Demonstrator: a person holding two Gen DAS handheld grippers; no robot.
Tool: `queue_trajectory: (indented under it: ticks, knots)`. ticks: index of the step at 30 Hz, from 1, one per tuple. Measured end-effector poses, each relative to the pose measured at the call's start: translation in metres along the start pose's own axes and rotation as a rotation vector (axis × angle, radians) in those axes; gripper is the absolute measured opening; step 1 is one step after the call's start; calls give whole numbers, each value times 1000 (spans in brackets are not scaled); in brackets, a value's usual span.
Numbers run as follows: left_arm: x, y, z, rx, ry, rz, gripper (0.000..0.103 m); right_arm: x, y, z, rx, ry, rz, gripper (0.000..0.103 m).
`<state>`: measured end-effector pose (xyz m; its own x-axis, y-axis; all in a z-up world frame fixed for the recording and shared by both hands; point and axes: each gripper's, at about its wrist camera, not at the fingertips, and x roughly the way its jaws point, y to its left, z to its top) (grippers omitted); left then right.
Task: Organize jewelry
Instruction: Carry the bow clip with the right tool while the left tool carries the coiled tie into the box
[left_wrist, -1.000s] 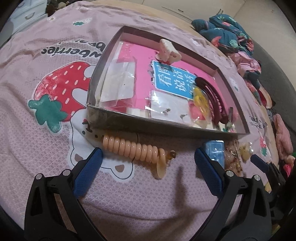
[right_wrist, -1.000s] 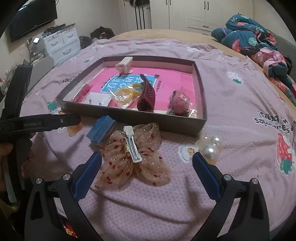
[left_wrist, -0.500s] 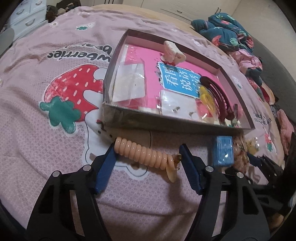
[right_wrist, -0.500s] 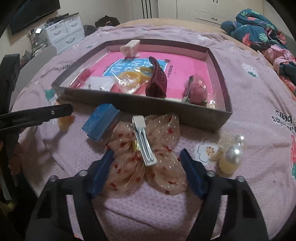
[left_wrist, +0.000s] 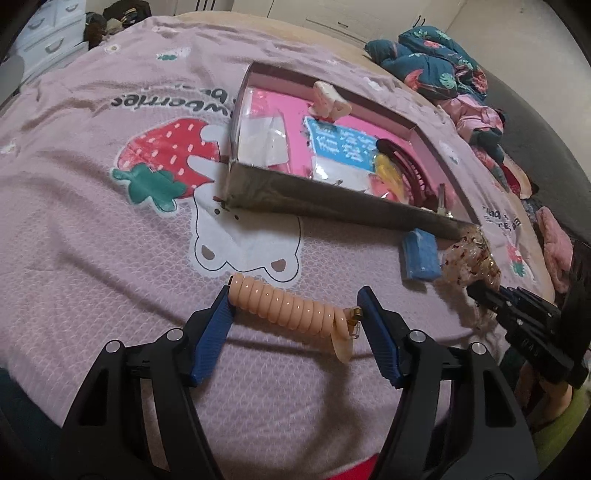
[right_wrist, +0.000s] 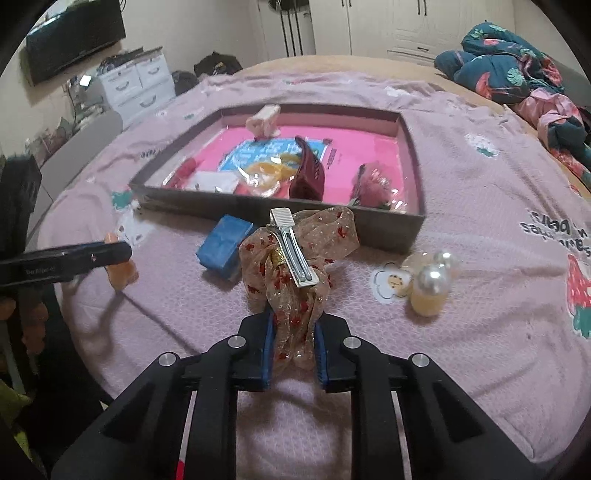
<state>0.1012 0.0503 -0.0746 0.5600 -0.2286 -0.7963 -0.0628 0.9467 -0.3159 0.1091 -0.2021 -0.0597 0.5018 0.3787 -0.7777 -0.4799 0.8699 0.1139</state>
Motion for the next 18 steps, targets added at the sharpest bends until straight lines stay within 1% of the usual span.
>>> queue_trajectory:
  ticks: [8, 13, 18]
  knots:
    - [-28, -12, 10, 35, -79, -1, 60, -34, 1, 8, 2, -77, 3, 17]
    - [-40, -19, 27, 48, -121, -9, 60, -49, 1, 20, -6, -117, 8, 17]
    - [-45, -27, 45, 66, -151, -14, 60, -59, 1, 40, -14, -163, 3, 17]
